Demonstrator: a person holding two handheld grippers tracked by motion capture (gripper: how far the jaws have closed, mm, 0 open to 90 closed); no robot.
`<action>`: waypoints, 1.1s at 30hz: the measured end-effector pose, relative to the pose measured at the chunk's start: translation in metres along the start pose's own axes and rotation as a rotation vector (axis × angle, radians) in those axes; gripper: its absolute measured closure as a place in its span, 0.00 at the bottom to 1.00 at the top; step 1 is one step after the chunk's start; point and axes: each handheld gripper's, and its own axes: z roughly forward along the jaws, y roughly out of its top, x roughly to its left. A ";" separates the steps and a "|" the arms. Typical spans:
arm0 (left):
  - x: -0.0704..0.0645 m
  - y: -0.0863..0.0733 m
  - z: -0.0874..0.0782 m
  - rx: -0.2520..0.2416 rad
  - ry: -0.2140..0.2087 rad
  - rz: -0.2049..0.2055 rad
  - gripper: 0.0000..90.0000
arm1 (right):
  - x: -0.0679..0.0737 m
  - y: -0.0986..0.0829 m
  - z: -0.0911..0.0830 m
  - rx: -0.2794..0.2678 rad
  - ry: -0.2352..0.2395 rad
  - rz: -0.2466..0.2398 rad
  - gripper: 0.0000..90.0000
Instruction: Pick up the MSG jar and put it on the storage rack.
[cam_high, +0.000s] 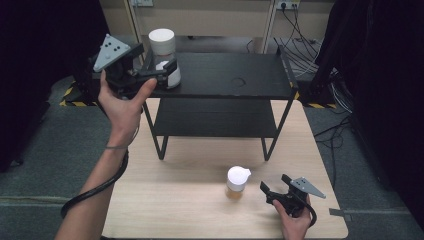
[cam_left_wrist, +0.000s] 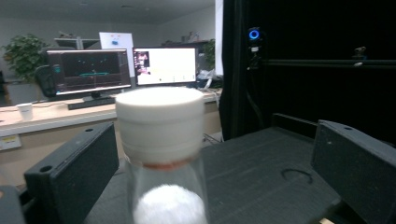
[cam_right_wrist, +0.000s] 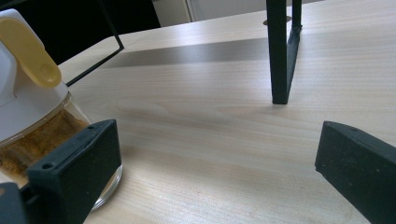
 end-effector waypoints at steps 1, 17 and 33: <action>0.001 -0.004 -0.003 -0.008 -0.013 0.001 0.00 | 0.000 0.000 0.000 -0.002 0.000 0.000 0.01; -0.008 -0.060 -0.039 -0.024 -0.081 0.006 0.00 | 0.001 0.000 0.000 -0.001 -0.002 -0.004 0.01; -0.018 -0.105 -0.058 -0.003 -0.096 -0.001 0.00 | 0.001 0.000 0.000 0.000 0.000 -0.006 0.01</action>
